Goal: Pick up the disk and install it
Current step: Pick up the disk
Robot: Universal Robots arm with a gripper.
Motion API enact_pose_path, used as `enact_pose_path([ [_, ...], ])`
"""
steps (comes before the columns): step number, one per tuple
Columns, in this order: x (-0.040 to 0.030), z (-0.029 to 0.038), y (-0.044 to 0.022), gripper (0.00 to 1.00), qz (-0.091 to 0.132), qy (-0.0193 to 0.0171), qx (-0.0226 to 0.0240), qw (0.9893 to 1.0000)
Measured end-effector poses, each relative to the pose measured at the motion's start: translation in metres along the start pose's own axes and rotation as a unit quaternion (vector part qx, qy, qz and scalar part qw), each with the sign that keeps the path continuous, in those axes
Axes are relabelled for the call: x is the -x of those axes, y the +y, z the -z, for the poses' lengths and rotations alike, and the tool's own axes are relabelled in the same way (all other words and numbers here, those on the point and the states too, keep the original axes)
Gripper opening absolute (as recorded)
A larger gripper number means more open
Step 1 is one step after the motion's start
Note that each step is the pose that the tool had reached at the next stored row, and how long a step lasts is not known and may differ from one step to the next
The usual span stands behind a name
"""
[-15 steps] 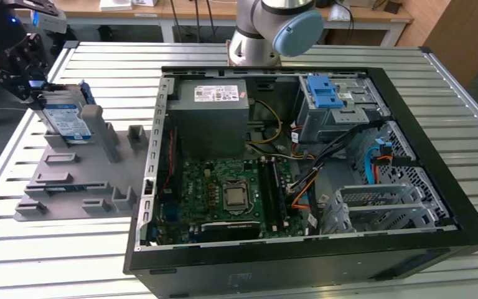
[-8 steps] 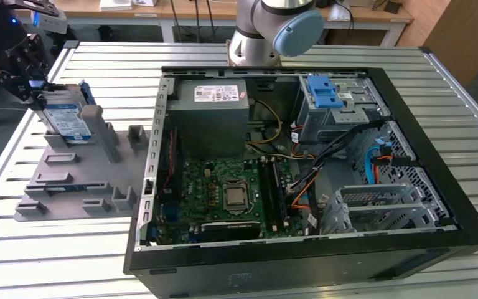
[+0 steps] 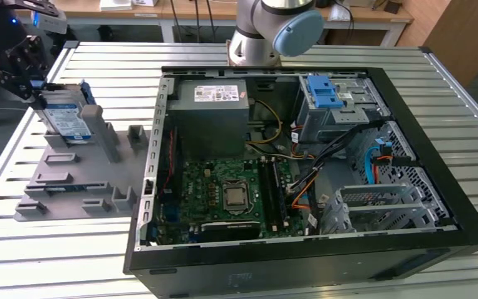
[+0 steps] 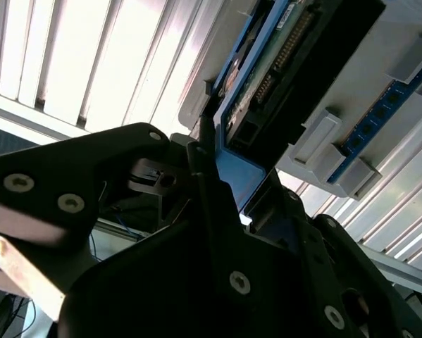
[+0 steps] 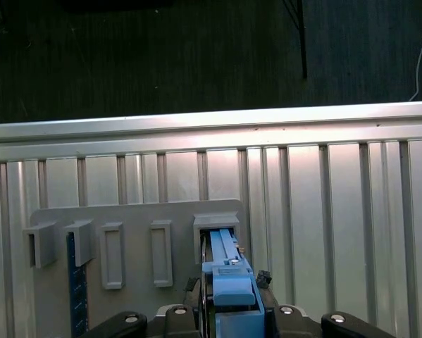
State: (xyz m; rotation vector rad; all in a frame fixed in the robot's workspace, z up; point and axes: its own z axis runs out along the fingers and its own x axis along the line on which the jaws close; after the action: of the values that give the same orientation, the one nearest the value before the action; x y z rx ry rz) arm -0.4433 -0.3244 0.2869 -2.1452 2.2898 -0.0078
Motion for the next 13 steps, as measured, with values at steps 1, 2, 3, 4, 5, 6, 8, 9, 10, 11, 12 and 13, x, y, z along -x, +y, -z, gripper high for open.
enact_pose_path([
  [1, 0.0, 0.0, 0.0, 0.41, 0.0, 0.0, 0.0, 1.0],
  [2, 0.0, 0.0, 0.0, 0.41, 0.0, 0.0, 0.0, 1.0],
  [3, 0.0, 0.0, 0.0, 0.41, 0.0, 0.0, 0.0, 1.0],
  [4, 0.0, 0.0, 0.0, 0.41, 0.0, 0.0, 0.0, 1.0],
  [5, 0.0, 0.0, 0.0, 0.4, 0.0, 0.0, 0.0, 1.0],
  [6, 0.0, 0.0, 0.0, 0.4, 0.0, 0.0, 0.0, 1.0],
  [8, 0.0, -0.0001, 0.0, 0.37, 0.0, 0.0, 0.0, 1.0],
  [9, 0.0, -0.0001, 0.0, 0.37, 0.0, 0.0, 0.0, 1.0],
  [10, 0.0, -0.0001, 0.0, 0.37, 0.0, 0.0, 0.0, 1.0],
  [11, 0.0, -0.0001, 0.0, 0.37, 0.0, 0.0, 0.0, 1.0],
  [12, 0.0, -0.0001, 0.0, 0.37, 0.0, 0.0, 0.0, 1.0],
  [13, 0.0, -0.0001, 0.0, 0.37, 0.0, 0.0, 0.0, 1.0],
])
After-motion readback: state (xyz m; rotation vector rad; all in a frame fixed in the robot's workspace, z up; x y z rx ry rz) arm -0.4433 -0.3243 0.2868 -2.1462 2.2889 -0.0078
